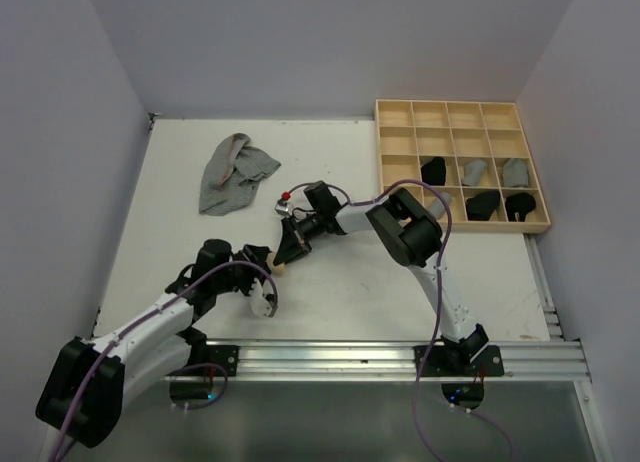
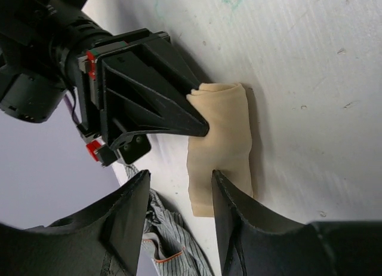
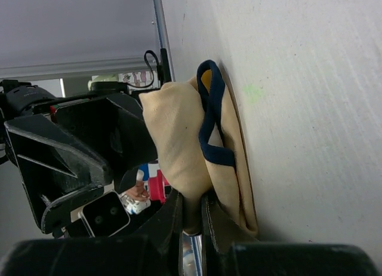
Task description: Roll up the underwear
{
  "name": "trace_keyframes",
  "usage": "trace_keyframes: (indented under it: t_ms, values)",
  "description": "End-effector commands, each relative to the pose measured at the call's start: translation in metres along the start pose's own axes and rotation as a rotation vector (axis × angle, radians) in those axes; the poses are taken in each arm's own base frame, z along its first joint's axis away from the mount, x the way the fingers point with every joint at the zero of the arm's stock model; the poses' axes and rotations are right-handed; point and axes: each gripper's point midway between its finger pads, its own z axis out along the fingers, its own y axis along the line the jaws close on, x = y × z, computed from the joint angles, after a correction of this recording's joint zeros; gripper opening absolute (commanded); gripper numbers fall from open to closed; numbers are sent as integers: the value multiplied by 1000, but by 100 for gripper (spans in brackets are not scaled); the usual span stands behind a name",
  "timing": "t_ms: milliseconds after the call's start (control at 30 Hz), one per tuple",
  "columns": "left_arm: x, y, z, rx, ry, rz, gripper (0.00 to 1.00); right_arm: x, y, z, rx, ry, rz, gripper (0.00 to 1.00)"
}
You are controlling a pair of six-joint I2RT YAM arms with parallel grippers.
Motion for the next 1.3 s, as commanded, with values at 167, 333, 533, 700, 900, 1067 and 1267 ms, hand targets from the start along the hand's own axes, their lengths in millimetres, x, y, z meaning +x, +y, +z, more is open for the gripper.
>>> trace_keyframes:
  t_ms: [167, 333, 533, 700, 900, 1067, 1267]
  values:
    - [-9, -9, 8, 88, -68, -28, 49, 46, -120, 8, 246, 9, 184, 0]
    - [-5, -32, 12, 146, -48, -39, 47, 47, -120, 9, 247, 14, 183, 0]
    - [4, -46, 19, 207, -16, -77, 44, 49, -121, 8, 251, 22, 184, 0]
    - [6, -48, 21, 260, -20, -125, 30, 50, -121, 7, 261, 31, 173, 0]
    - [-13, -74, 7, 466, -99, -201, 8, 39, -108, -6, 342, 17, 108, 21]
    - [-19, -91, -8, 599, -98, -271, 2, 6, -81, -31, 391, -51, 38, 40]
    - [-24, -99, -17, 714, -86, -401, 1, -34, -50, -78, 442, -193, -11, 50]
